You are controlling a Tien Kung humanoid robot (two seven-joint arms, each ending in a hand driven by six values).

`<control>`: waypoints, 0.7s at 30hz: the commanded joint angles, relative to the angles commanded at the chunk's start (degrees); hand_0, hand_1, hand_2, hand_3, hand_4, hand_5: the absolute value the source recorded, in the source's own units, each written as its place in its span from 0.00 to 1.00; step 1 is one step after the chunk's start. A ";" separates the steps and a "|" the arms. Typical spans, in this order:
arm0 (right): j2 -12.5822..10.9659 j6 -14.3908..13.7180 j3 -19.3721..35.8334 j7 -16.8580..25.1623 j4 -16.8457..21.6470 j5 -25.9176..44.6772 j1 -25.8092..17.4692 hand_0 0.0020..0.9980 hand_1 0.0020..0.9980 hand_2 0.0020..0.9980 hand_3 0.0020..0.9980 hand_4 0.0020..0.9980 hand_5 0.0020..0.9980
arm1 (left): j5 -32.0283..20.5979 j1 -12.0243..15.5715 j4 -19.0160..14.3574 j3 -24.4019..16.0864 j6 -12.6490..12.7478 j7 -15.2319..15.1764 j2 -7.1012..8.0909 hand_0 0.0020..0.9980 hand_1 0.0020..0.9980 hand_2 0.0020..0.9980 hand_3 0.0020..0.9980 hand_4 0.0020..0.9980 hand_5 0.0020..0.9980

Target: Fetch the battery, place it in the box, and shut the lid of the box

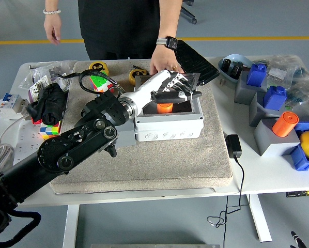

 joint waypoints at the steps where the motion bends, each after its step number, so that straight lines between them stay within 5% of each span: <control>1: 0.01 0.01 0.01 0.00 0.00 -0.01 -0.01 0.72 0.65 0.64 0.58 0.98 0.59 | 0.32 0.18 -0.03 0.28 -0.15 0.20 0.04 0.46 0.66 0.62 0.61 1.00 0.56; 21: 0.01 -0.05 0.62 0.10 0.08 -0.49 -0.21 0.72 0.65 0.64 0.58 0.98 0.59 | 5.65 3.37 -0.42 -2.47 -0.36 0.82 5.36 0.46 0.65 0.62 0.62 1.00 0.56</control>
